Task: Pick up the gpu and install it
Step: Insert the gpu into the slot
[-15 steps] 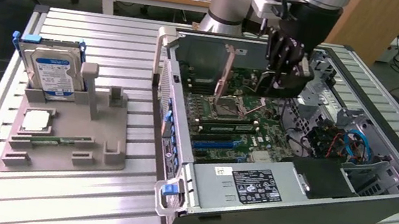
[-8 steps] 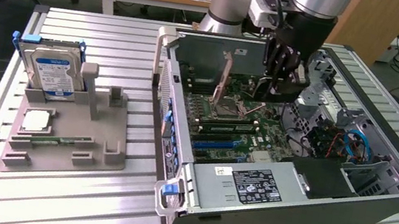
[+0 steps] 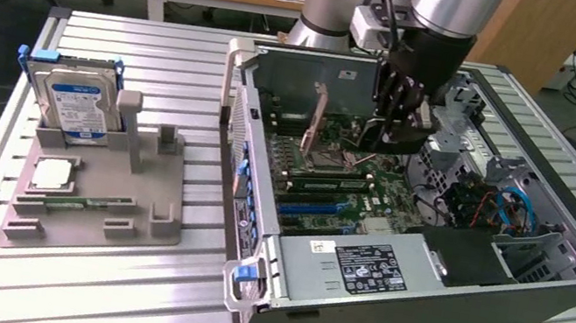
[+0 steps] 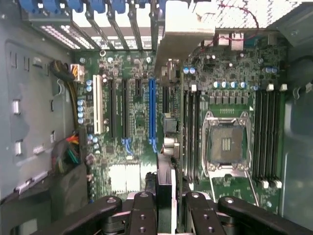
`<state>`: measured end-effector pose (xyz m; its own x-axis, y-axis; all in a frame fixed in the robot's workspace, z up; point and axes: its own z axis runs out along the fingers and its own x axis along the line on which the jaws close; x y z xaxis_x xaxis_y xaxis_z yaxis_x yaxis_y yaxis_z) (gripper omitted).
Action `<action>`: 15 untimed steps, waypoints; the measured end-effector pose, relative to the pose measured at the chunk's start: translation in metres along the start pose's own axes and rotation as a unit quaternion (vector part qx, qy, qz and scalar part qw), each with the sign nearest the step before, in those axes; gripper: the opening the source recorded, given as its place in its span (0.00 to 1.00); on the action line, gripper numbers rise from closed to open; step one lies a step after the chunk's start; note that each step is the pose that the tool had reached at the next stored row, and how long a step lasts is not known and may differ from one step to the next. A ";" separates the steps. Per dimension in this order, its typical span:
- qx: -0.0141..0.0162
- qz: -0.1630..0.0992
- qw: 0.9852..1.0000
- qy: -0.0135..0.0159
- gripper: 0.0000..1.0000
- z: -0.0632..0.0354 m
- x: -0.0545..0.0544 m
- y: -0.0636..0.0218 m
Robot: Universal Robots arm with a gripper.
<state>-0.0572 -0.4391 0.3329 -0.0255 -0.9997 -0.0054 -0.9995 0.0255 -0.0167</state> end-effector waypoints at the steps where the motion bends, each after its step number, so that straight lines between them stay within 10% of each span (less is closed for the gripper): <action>1: 0.000 0.000 1.000 0.000 0.27 0.0018 0.000 0.0016; 6: 0.000 0.000 1.000 0.000 0.27 0.0073 0.000 0.0039; 12: 0.000 0.000 1.000 -0.010 0.27 0.0148 0.000 0.0059; 15: 0.000 0.000 1.000 -0.010 0.27 0.0161 0.001 0.0064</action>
<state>-0.0634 -0.4399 0.3167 -0.0254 -0.9993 -0.0256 -0.9995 0.0259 -0.0173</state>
